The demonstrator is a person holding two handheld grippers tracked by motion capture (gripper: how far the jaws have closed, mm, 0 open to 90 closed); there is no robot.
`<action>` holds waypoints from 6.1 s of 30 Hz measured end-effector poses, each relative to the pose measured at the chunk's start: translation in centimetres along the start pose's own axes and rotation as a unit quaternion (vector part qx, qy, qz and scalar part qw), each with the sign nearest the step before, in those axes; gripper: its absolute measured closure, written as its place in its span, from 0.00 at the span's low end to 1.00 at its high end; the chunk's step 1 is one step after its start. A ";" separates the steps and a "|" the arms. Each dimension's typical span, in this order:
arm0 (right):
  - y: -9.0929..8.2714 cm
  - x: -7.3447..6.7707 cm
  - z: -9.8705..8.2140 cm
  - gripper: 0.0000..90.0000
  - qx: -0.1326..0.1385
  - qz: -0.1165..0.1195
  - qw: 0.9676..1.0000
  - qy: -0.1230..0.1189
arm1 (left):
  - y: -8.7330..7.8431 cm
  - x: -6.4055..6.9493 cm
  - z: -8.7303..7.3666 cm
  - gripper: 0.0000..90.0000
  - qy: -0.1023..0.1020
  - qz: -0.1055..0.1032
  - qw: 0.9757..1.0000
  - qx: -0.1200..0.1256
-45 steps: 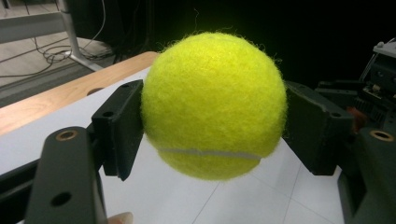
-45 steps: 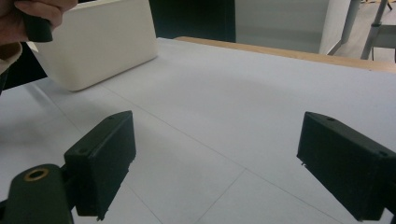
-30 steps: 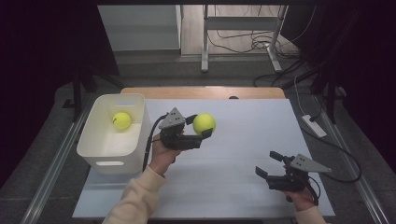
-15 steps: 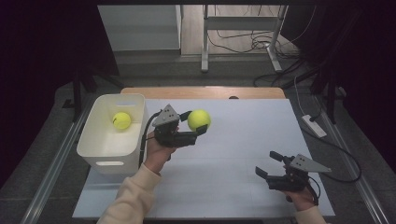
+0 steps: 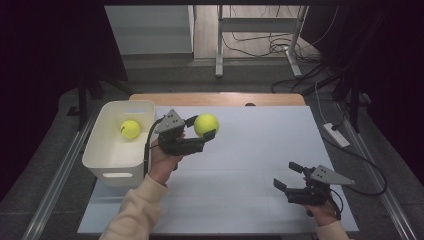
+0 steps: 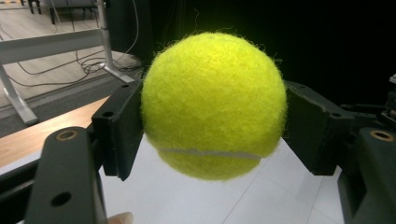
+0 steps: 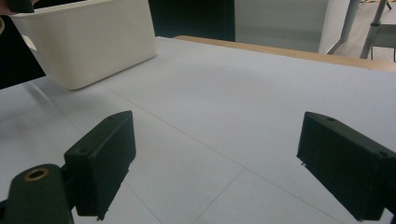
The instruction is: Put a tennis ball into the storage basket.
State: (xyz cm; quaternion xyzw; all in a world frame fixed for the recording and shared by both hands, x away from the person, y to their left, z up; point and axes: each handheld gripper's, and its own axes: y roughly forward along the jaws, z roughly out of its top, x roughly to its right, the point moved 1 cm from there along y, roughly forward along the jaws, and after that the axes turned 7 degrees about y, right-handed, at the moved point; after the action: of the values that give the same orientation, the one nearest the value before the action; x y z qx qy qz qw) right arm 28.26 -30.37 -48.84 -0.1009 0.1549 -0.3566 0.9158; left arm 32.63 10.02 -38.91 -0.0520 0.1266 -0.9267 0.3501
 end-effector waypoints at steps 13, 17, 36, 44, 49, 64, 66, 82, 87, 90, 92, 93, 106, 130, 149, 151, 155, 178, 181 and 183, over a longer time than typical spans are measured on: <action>0.0 0.0 0.0 0.13 0.000 0.000 1.000 -0.001 | -1.2 -1.0 -0.1 0.30 -0.005 0.019 1.000 0.003; 0.0 0.0 0.0 0.13 0.000 0.000 1.000 -0.001 | -1.6 -1.3 -0.1 0.30 -0.007 0.027 1.000 0.004; 0.0 0.0 0.0 0.13 0.000 -0.001 1.000 -0.001 | -2.8 -2.2 0.2 0.30 -0.009 0.049 0.999 0.007; 0.0 0.0 0.0 0.13 0.002 -0.001 1.000 0.000 | -3.4 -2.5 0.6 0.30 -0.004 0.057 0.998 0.008; 0.0 0.0 0.0 0.13 0.001 0.000 1.000 -0.001 | -3.7 -2.8 0.5 0.30 -0.005 0.060 0.998 0.004; 0.0 0.0 0.0 0.13 0.000 -0.001 1.000 0.000 | -5.0 -4.0 0.2 0.30 -0.011 0.087 0.996 0.002; 0.0 0.0 0.0 0.13 -0.001 -0.001 1.000 -0.001 | -5.3 -4.2 0.1 0.30 -0.011 0.091 0.996 0.002; 0.1 0.0 0.0 0.13 -0.001 -0.001 1.000 -0.003 | -6.4 -5.5 -0.4 0.30 -0.019 0.117 0.993 -0.002; 0.1 0.0 0.0 0.13 -0.002 -0.001 1.000 -0.003 | -6.6 -5.9 -0.5 0.30 -0.020 0.124 0.992 -0.007; 0.1 0.0 0.0 0.13 -0.002 -0.001 1.000 -0.003 | -6.7 -6.0 -0.5 0.30 -0.021 0.127 0.992 -0.007; 0.1 0.0 0.0 0.13 -0.002 -0.001 1.000 -0.003 | -6.8 -6.1 -0.5 0.30 -0.021 0.130 0.991 -0.007; 0.1 0.0 0.0 0.13 -0.003 -0.001 1.000 -0.004 | -6.8 -6.2 -0.5 0.30 -0.021 0.132 0.991 -0.007; 0.1 0.0 0.0 0.13 -0.004 -0.001 1.000 -0.004 | -8.1 -7.9 -1.3 0.30 -0.033 0.163 0.986 -0.021; 0.2 0.0 0.0 0.13 -0.004 -0.001 1.000 -0.004 | -8.7 -11.3 -2.4 0.30 -0.060 0.212 0.974 -0.057; 0.2 0.1 -0.1 0.13 -0.005 -0.001 1.000 -0.002 | -7.6 -13.9 -3.2 0.30 -0.079 0.230 0.964 -0.105; 0.2 0.1 -0.1 0.13 -0.004 -0.001 1.000 -0.002 | -7.6 -13.9 -3.3 0.30 -0.080 0.232 0.964 -0.106; 0.3 0.1 -0.1 0.13 -0.005 -0.002 1.000 -0.002 | -7.4 -14.3 -3.5 0.30 -0.083 0.232 0.962 -0.114; 0.3 0.1 -0.1 0.13 -0.006 -0.002 1.000 -0.002 | -6.3 -15.3 -4.9 0.30 -0.105 0.221 0.951 -0.188; 0.3 0.2 -0.1 0.13 -0.005 -0.002 1.000 -0.003 | -6.3 -15.3 -4.9 0.30 -0.106 0.221 0.951 -0.189; 0.3 0.2 -0.1 0.13 -0.005 -0.002 1.000 -0.003 | -6.3 -15.3 -4.9 0.30 -0.105 0.222 0.951 -0.188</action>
State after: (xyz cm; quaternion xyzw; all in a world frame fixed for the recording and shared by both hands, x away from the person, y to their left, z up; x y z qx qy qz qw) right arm 28.50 -30.31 -49.06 -0.1069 0.1543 -0.3572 0.9150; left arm 39.20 25.70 -42.01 -0.1841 0.2693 -0.7745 0.5420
